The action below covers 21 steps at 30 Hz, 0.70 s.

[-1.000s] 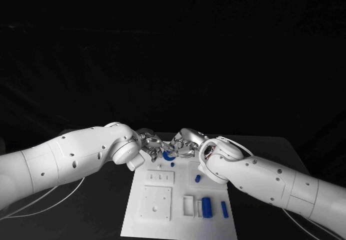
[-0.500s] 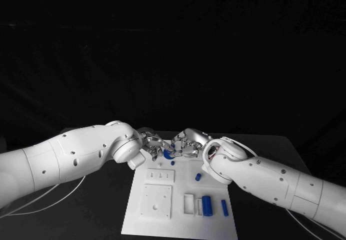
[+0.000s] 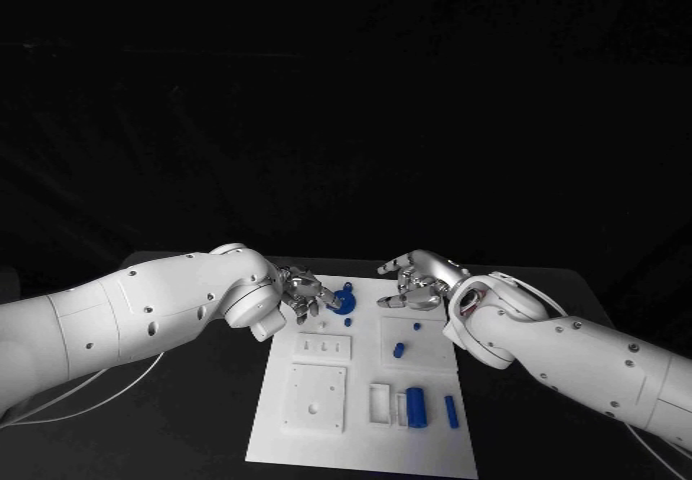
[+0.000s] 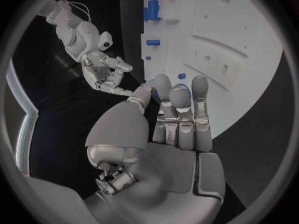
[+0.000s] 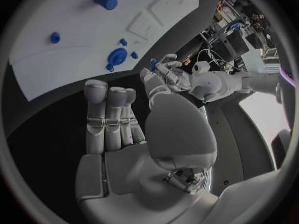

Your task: Assemble the parts on the task board

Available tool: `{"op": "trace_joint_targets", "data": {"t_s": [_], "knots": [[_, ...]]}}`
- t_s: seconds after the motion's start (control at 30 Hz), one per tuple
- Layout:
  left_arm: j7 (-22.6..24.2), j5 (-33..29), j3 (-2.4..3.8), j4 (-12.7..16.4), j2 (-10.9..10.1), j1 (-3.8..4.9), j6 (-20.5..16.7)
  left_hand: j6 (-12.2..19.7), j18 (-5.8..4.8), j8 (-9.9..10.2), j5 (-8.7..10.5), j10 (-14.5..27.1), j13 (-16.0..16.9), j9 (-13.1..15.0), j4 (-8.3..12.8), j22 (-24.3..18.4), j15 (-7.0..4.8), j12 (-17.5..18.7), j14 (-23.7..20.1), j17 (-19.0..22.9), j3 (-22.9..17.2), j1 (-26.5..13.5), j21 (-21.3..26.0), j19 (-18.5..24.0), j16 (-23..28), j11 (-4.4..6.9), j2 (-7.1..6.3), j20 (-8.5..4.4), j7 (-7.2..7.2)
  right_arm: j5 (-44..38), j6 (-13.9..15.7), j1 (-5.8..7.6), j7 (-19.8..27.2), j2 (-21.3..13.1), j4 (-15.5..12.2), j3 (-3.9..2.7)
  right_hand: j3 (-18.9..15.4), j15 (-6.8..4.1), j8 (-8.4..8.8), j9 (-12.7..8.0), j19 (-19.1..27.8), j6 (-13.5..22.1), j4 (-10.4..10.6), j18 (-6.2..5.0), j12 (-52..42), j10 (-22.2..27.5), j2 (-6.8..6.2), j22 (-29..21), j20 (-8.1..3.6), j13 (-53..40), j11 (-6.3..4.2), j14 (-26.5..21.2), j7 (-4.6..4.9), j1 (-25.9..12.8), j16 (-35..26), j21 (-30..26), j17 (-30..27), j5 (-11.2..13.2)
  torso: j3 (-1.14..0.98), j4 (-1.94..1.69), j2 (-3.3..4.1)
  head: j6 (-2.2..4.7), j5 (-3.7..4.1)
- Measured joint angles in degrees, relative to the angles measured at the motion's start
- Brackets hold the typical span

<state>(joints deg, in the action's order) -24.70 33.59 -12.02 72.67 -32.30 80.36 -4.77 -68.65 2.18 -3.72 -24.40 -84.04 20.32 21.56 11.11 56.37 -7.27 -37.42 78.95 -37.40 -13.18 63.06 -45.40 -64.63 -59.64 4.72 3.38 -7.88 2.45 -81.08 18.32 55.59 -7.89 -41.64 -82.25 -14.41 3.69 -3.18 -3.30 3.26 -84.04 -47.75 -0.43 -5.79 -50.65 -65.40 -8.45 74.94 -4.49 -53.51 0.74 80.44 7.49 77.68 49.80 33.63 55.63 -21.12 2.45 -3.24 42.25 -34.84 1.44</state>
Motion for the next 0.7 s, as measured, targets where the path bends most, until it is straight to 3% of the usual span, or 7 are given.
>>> {"op": "trace_joint_targets", "data": {"t_s": [0.23, 0.37, 0.57, 0.7], "knots": [[-1.25, 1.93, -1.05, 0.09, -0.12, -0.28, -0.57, -0.01, 0.00, 0.01, 0.50, 0.00, 0.08, 0.40, 0.00, 0.76, -0.05, -1.09, 0.34, -0.48, 0.00, -0.37, 0.00, -0.21, -0.49, 0.00, 0.09, -0.20, 0.01, 3.89, 0.56, -0.13, 1.36, -2.61, 0.76, -3.03, 1.40, 0.00, 0.00, 0.00, 0.00, 0.00, -1.40, 0.02, 0.00, -0.01, 0.40, -0.01, 0.00, 0.54, -0.01, 0.00, 0.00, -0.40, 0.00, -0.65, -0.20, -1.97, -0.28, 0.49, -0.25, -0.38, -0.44], [-2.06, 3.12, -1.47, -0.14, -0.02, -0.96, -0.86, -0.01, 0.00, 0.03, 0.73, -0.02, 0.32, 0.41, -0.39, 1.35, 0.00, -1.84, 0.40, -0.87, 0.41, -0.40, 0.00, -0.21, -1.17, 0.03, 0.13, -0.20, 0.01, 7.01, 0.98, -0.14, 1.97, -3.27, 1.70, -4.66, 1.95, 0.00, 0.00, 0.01, 0.00, 0.00, -1.95, 0.03, 0.00, 0.19, 0.85, -0.01, 0.00, 0.87, 0.19, 0.00, 0.00, -0.85, 0.00, -1.20, -0.41, -2.62, -0.50, 0.59, -0.48, -0.83, -0.66], [-3.12, 4.97, -1.63, -1.26, 0.87, -2.36, -1.18, -0.01, 0.00, 0.12, 0.94, -0.18, 0.68, 0.43, -0.64, 2.44, 0.00, -2.92, 0.41, -1.32, 0.80, -0.36, 0.20, -0.61, -2.48, 0.19, 0.17, -0.20, 0.01, 10.19, 1.40, -0.15, 2.54, -3.22, 2.39, -5.64, 1.95, 0.00, 0.00, 0.01, 0.00, 0.00, -1.95, 0.05, -0.01, 0.19, 0.84, -0.01, 0.00, 0.99, 0.19, 0.00, 0.00, -0.84, -0.28, -1.48, -0.64, -3.07, -0.82, 0.55, -0.79, -1.58, -0.91], [-3.80, 6.43, -1.66, -1.83, 1.66, -3.48, -1.29, -0.01, 0.00, 0.24, 0.95, -0.18, 0.73, 0.45, -0.66, 3.07, 0.00, -3.08, 0.41, -1.70, 0.82, -0.35, 0.55, -0.61, -3.09, 0.19, 0.42, -0.20, 0.01, 11.36, 1.54, -0.15, 2.83, -2.98, 2.53, -5.83, 1.95, 0.00, 0.00, 0.01, 0.00, -0.01, -1.95, 0.06, 0.21, 0.19, 1.07, -0.01, -0.01, 1.12, 0.19, 0.00, -0.01, -1.07, -0.37, -1.92, -0.80, -3.29, -0.93, 0.49, -0.91, -2.03, -1.03]]}}
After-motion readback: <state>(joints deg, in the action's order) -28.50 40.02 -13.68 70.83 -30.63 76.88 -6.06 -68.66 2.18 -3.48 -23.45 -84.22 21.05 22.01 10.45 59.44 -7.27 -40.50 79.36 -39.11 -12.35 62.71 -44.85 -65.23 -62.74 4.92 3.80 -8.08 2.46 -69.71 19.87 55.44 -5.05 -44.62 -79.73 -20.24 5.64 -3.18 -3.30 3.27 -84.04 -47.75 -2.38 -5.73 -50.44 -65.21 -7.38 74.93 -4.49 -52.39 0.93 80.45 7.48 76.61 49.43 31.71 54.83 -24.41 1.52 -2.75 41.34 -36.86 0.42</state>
